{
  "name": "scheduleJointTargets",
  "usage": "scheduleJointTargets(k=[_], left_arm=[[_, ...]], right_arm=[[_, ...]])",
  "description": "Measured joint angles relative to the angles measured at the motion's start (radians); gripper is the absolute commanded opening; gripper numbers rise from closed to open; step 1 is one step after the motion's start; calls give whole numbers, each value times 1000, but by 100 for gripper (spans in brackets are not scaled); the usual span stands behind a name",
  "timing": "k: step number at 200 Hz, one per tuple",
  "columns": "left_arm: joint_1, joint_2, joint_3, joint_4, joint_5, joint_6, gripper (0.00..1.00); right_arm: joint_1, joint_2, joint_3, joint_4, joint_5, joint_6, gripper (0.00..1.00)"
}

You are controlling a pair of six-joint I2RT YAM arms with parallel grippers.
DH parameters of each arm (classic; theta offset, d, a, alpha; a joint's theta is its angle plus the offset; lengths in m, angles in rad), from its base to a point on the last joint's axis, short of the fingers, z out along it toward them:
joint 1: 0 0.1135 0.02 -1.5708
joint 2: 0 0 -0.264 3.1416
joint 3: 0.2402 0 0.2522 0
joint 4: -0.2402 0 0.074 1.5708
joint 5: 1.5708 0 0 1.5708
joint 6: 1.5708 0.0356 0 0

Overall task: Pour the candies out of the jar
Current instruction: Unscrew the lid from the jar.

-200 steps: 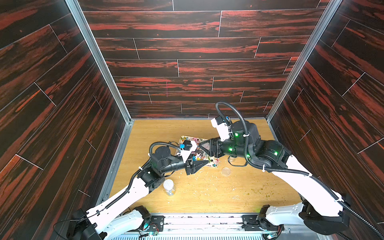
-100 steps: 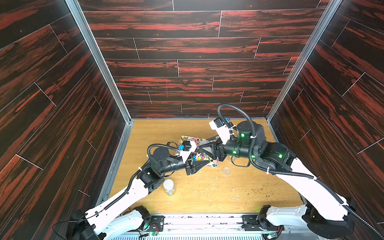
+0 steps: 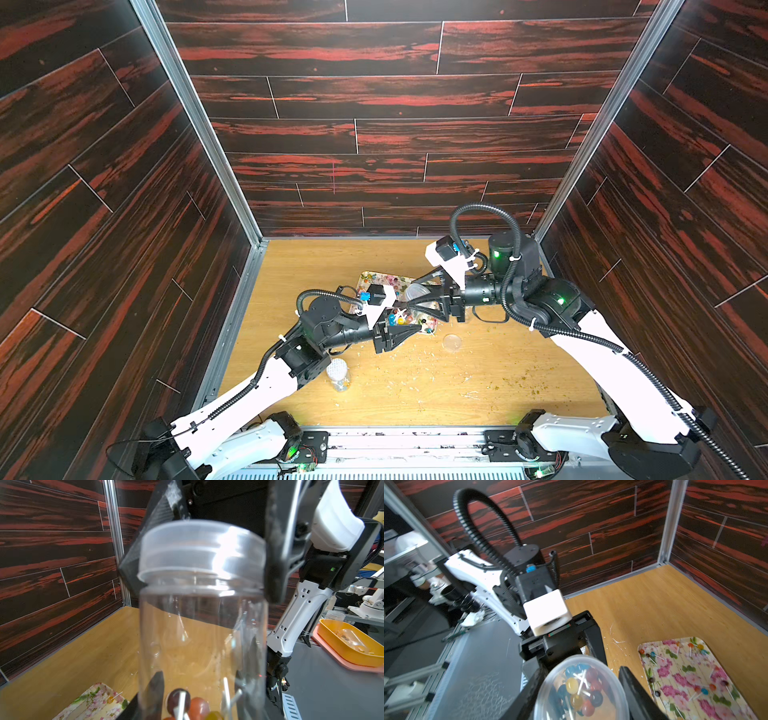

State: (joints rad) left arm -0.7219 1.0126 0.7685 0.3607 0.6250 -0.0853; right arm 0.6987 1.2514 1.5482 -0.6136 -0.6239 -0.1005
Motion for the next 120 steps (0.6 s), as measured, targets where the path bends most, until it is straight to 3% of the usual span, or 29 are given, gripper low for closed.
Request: scheduleJointTargets(k=[34, 70, 120], left_arm=[[-1, 0, 0, 2, 3, 7, 44], [25, -5, 0, -6, -6, -13, 44], [33, -13, 0, -6, -9, -19, 44]], right_arm=[[-22, 20, 10, -14, -70, -80, 59], [-65, 35, 39, -30, -49, -140, 85], [-77, 33, 47, -32, -11, -136, 98]])
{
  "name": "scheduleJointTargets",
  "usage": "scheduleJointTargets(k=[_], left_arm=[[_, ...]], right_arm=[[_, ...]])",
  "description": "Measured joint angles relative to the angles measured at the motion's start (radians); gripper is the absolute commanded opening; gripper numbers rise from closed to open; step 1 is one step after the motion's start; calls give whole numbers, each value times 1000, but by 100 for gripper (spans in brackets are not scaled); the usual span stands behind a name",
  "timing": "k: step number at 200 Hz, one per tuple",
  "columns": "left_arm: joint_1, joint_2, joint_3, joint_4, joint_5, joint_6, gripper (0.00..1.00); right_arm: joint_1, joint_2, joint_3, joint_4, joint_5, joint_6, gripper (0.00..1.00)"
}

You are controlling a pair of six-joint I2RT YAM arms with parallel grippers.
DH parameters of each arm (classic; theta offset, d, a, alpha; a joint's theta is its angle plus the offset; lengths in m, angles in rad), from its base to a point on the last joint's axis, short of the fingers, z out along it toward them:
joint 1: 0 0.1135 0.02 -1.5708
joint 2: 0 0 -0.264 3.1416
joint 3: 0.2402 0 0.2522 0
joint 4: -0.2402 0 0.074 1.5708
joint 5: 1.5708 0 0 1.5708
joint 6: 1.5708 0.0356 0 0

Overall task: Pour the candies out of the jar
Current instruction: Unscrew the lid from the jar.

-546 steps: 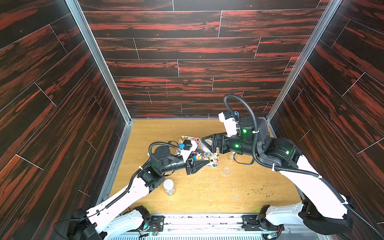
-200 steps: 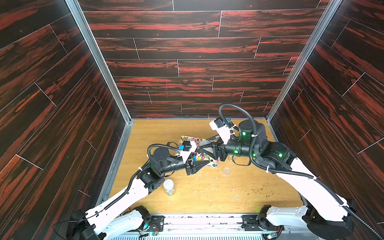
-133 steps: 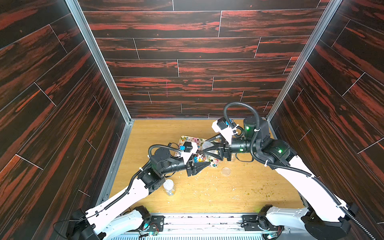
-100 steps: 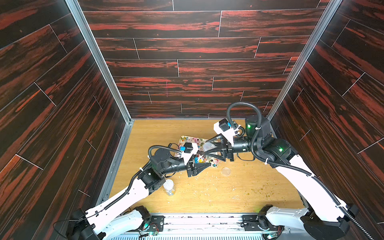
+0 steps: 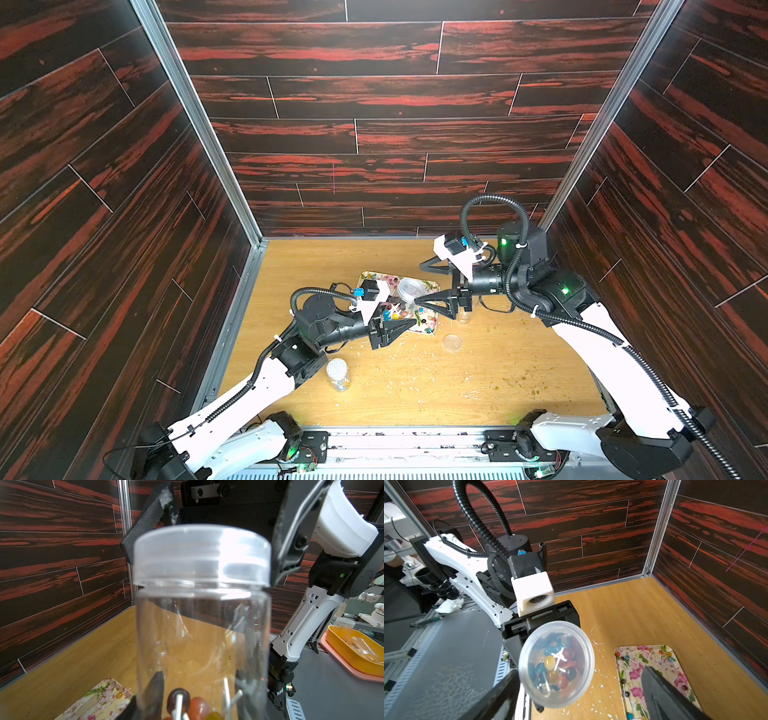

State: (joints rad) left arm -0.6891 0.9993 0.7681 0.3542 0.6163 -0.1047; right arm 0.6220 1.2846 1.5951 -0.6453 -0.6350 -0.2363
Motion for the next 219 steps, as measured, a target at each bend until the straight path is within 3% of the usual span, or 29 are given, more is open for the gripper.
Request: scheduleJointTargets(k=[72, 127, 165, 219], left_arm=[[0, 0, 0, 0, 0, 0, 44], [0, 0, 0, -21, -8, 12, 44], [0, 0, 0, -36, -16, 20, 44], [0, 0, 0, -51, -23, 30, 44]], right_arm=[[0, -52, 0, -2, 4, 47, 99], [0, -125, -13, 39, 84, 230, 99], [13, -86, 40, 16, 196, 457, 90], [187, -14, 128, -100, 480, 664, 90]])
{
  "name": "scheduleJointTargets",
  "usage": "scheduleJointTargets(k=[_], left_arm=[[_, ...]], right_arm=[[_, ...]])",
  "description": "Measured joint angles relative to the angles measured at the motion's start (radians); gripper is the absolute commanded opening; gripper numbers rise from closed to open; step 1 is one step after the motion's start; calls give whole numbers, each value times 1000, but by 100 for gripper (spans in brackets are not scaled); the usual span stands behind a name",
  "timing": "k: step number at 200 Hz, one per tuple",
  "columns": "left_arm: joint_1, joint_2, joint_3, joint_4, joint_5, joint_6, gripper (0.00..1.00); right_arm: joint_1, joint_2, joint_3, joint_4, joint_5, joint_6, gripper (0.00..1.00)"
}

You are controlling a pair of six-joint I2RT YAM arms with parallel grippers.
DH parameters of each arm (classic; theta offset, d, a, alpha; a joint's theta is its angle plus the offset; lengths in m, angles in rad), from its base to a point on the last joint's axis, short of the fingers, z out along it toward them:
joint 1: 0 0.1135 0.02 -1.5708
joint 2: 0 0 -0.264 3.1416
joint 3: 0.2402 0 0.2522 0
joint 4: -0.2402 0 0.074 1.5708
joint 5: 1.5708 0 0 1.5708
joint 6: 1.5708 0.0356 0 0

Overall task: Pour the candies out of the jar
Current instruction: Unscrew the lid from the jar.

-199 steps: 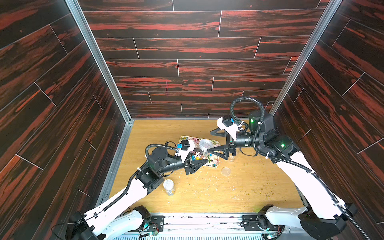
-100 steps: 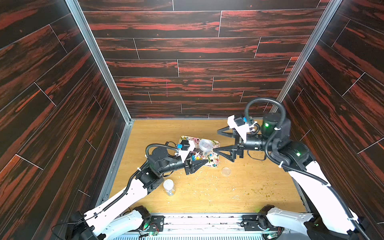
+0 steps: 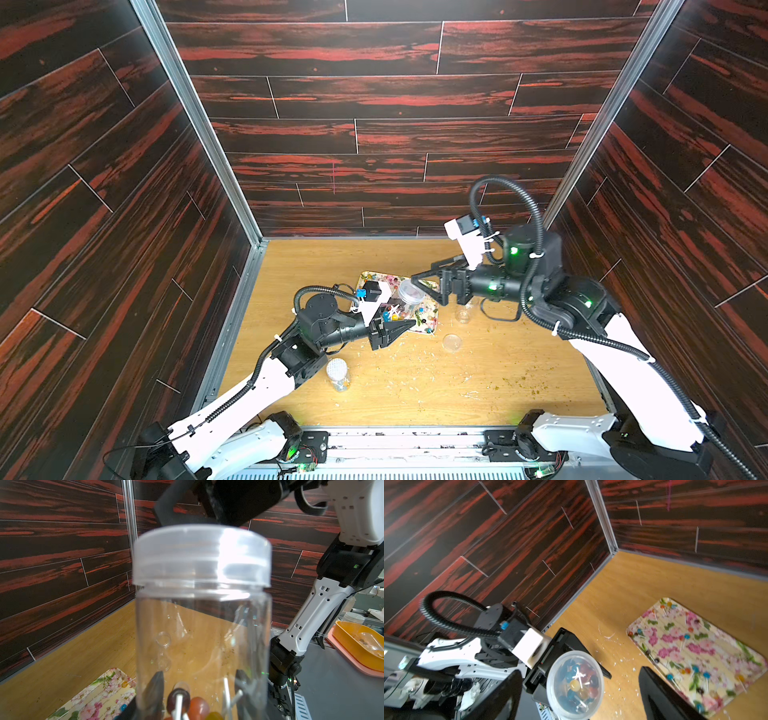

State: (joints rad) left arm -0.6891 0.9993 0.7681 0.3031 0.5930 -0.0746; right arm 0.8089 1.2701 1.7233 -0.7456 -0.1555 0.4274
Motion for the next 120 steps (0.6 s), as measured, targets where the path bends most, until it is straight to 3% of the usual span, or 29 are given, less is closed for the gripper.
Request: scheduleJointTargets(k=[45, 120], left_arm=[[0, 0, 0, 0, -4, 0, 44], [0, 0, 0, -2, -11, 0, 44]], right_arm=[[77, 56, 37, -72, 159, 82, 90], [98, 83, 37, -69, 164, 135, 85]])
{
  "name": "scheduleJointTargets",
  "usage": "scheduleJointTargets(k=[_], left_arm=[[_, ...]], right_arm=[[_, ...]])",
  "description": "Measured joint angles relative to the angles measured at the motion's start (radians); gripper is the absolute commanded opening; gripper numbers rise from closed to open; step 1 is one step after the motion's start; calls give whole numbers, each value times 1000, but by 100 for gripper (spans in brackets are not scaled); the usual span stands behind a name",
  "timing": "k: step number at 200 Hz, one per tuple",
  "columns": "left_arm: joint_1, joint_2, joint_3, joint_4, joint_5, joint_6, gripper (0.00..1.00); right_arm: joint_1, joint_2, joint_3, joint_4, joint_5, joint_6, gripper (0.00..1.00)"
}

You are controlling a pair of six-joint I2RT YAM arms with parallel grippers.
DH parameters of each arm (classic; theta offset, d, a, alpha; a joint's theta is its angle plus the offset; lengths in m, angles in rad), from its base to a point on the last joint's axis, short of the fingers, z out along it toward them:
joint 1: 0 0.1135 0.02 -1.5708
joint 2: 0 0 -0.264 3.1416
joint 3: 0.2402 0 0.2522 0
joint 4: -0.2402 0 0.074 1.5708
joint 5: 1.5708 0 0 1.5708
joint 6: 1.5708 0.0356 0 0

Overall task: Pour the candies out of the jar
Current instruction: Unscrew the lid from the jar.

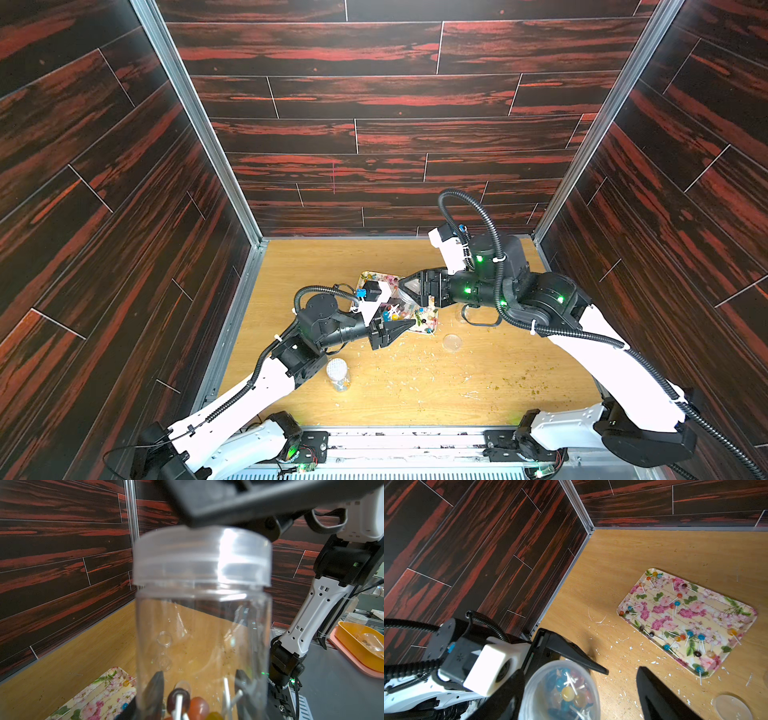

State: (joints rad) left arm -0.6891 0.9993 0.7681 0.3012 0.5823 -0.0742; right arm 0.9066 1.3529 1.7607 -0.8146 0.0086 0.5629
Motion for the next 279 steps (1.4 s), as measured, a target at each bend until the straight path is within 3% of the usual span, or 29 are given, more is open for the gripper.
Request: scheduleJointTargets(k=[45, 84, 142, 198, 279], left_arm=[[0, 0, 0, 0, 0, 0, 44], [0, 0, 0, -7, -3, 0, 44], [0, -2, 0, -10, -8, 0, 44], [2, -9, -1, -9, -18, 19, 44], [-5, -15, -1, 14, -12, 31, 44]], right_arm=[[13, 10, 0, 2, -19, 6, 77], [19, 16, 0, 10, -40, 11, 54], [20, 14, -7, 24, -48, -24, 37], [8, -23, -85, 133, -109, -190, 36], [-130, -22, -100, 155, -473, -476, 36]])
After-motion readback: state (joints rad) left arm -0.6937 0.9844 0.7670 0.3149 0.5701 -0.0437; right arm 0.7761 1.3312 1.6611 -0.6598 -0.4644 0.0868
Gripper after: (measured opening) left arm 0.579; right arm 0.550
